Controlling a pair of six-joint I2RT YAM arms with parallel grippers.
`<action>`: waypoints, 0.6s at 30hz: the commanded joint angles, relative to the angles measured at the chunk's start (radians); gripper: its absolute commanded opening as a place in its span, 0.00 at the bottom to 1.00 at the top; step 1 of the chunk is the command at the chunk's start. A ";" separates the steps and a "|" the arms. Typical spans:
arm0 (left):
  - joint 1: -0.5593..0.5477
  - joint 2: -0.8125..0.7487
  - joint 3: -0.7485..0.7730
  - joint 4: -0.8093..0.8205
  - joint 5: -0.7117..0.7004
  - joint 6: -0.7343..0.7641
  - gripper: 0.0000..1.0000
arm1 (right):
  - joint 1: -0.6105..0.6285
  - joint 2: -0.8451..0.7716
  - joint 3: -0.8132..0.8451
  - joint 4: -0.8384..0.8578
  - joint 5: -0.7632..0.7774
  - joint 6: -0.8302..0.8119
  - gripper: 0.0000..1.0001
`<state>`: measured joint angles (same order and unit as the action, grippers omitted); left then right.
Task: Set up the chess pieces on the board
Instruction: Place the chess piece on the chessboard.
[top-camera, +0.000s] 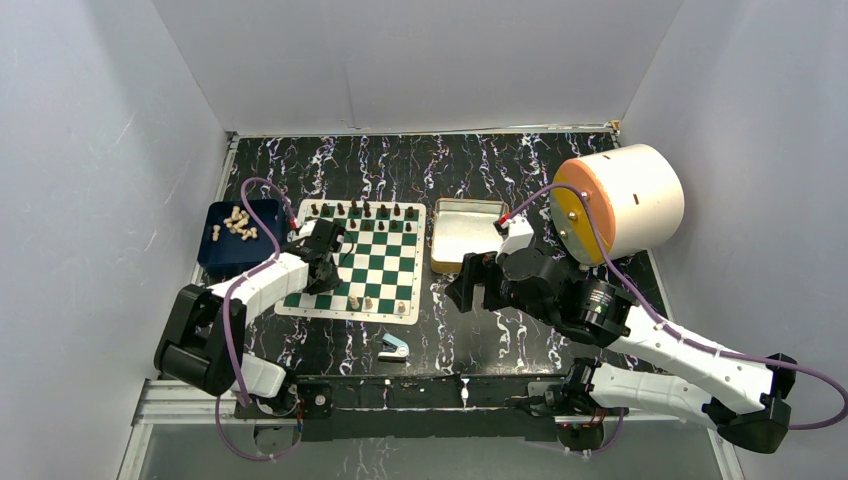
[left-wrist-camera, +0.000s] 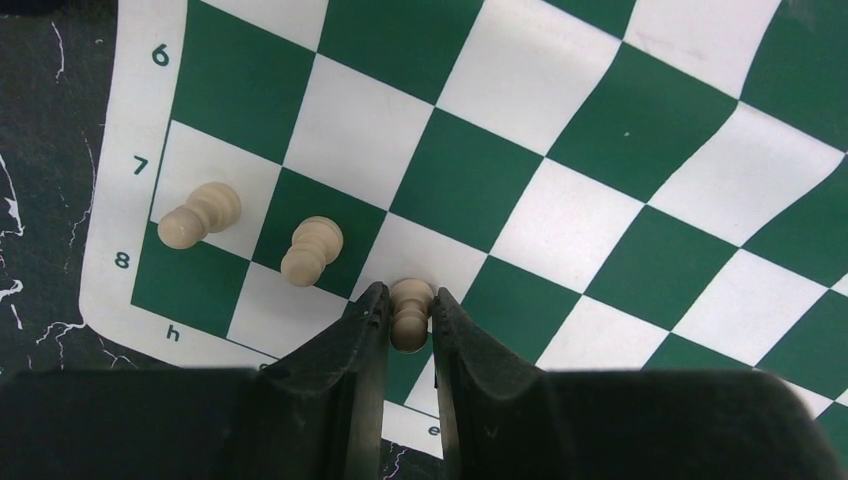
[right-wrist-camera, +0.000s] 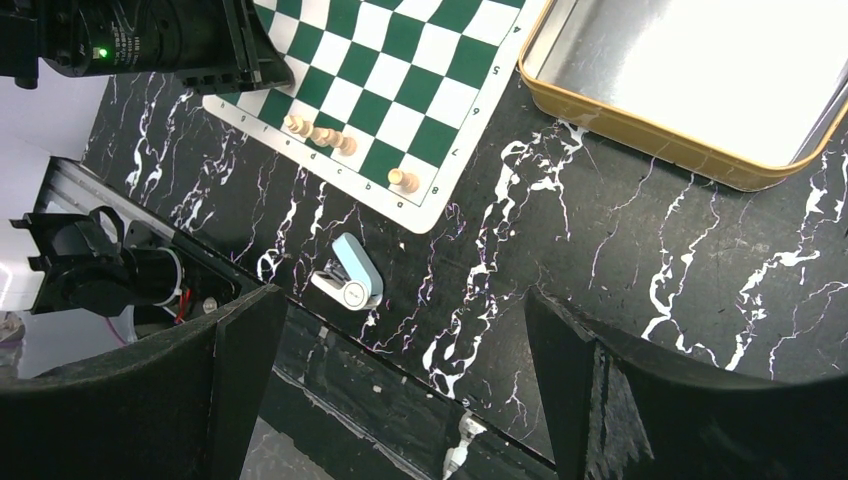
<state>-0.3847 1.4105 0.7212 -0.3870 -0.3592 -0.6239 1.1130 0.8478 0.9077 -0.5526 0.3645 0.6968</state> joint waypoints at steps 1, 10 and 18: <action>-0.002 -0.048 0.038 -0.031 -0.041 -0.008 0.20 | -0.003 -0.023 0.018 0.024 0.012 0.012 0.99; -0.002 -0.011 0.043 -0.019 -0.055 0.001 0.20 | -0.002 -0.033 0.015 0.018 0.007 0.017 0.99; -0.002 0.018 0.053 -0.010 -0.072 0.030 0.22 | -0.002 -0.038 0.029 0.011 0.007 0.014 0.99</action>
<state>-0.3847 1.4128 0.7418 -0.3962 -0.3836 -0.6075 1.1130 0.8211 0.9077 -0.5529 0.3637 0.7040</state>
